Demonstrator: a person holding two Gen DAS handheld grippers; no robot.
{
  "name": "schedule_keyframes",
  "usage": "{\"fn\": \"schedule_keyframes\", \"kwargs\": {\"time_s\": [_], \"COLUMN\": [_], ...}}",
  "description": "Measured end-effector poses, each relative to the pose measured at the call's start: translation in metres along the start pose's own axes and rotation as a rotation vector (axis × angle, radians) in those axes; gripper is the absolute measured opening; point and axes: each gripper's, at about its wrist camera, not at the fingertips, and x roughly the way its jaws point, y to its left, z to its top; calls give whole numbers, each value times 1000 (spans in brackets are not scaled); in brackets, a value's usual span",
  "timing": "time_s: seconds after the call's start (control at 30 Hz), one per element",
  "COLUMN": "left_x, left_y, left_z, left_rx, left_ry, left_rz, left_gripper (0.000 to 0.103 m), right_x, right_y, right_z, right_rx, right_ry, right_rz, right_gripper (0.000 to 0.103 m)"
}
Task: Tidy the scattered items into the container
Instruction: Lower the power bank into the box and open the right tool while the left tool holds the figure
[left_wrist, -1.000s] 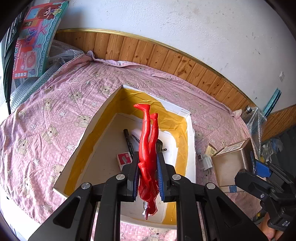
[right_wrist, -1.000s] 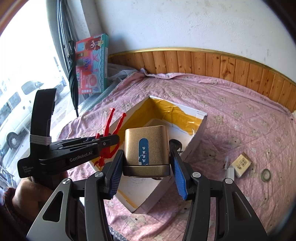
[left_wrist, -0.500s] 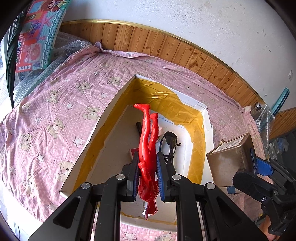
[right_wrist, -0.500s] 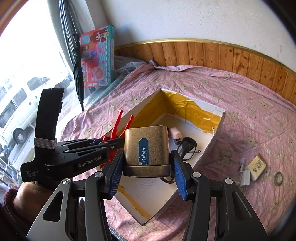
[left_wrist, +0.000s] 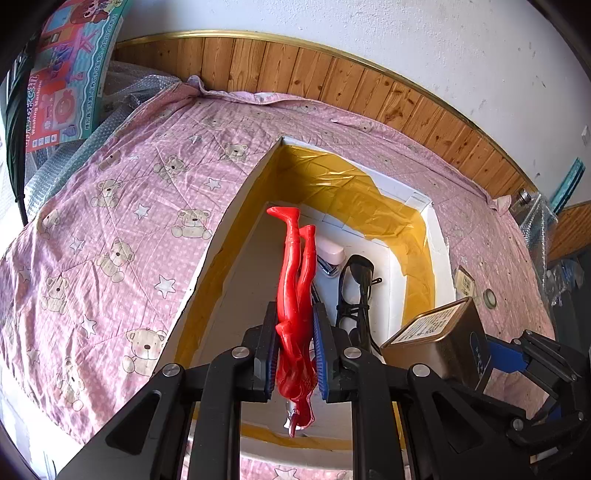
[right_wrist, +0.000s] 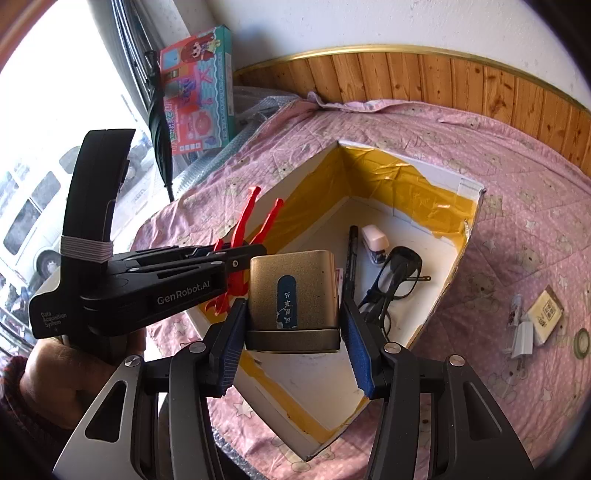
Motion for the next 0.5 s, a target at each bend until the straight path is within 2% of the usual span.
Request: {"fn": "schedule_keyframes", "kwargs": {"time_s": [0.23, 0.5], "left_x": [16, 27], "left_y": [8, 4], "left_z": [-1, 1], "left_rx": [21, 70], "left_ry": [63, 87], "left_rz": [0, 27], "left_gripper": [18, 18], "right_x": [18, 35], "right_y": [0, 3], "right_z": [-6, -8], "right_rx": [13, 48], "right_ry": [42, 85], "right_rz": [7, 24], "right_gripper": [53, 53]}}
